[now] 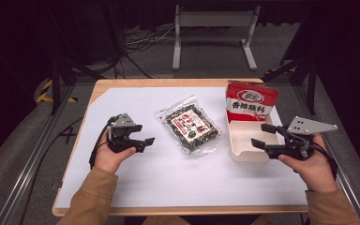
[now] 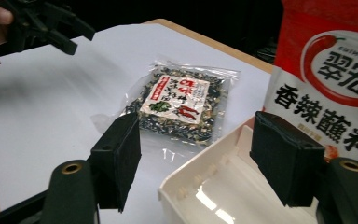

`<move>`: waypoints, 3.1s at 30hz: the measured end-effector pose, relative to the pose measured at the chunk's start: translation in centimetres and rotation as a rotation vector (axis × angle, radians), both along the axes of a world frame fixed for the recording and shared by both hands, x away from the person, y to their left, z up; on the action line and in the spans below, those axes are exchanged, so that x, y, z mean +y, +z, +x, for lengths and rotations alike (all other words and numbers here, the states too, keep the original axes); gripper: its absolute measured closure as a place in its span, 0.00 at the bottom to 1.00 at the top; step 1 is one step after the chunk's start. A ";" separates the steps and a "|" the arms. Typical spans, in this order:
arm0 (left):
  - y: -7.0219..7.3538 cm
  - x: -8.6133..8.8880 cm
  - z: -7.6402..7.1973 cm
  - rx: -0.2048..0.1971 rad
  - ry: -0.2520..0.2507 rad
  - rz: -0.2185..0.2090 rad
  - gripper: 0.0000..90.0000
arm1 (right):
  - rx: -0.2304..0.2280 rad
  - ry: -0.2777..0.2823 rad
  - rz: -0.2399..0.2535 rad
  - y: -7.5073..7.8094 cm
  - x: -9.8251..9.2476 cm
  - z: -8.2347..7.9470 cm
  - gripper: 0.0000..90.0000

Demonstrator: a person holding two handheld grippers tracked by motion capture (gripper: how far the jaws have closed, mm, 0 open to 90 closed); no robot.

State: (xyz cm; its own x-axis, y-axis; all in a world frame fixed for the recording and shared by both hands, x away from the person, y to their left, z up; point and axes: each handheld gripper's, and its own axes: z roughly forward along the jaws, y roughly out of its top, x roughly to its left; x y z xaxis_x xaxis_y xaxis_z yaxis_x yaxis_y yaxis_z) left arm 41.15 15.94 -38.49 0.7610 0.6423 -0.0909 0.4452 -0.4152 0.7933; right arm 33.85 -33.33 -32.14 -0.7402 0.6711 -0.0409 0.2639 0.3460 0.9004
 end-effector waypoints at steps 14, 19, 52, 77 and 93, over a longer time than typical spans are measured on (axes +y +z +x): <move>0.0 0.5 1.1 0.046 0.076 -0.053 0.37 | -0.017 0.083 -0.010 -1.4 2.2 -1.0 0.42; 0.0 -0.1 2.8 0.059 0.073 -0.042 0.39 | -0.024 0.102 -0.003 -1.5 2.7 -1.5 0.44; -4.1 -3.7 9.1 0.216 0.292 -0.084 0.31 | -0.059 0.179 -0.009 -2.3 4.1 -3.1 0.40; -4.6 -3.8 14.9 0.173 0.284 -0.018 0.52 | -0.039 0.132 -0.019 -3.3 2.9 -4.6 0.39; -6.0 -4.3 15.3 0.249 0.220 -0.055 0.73 | -0.031 0.141 -0.021 -3.7 3.0 -4.2 0.39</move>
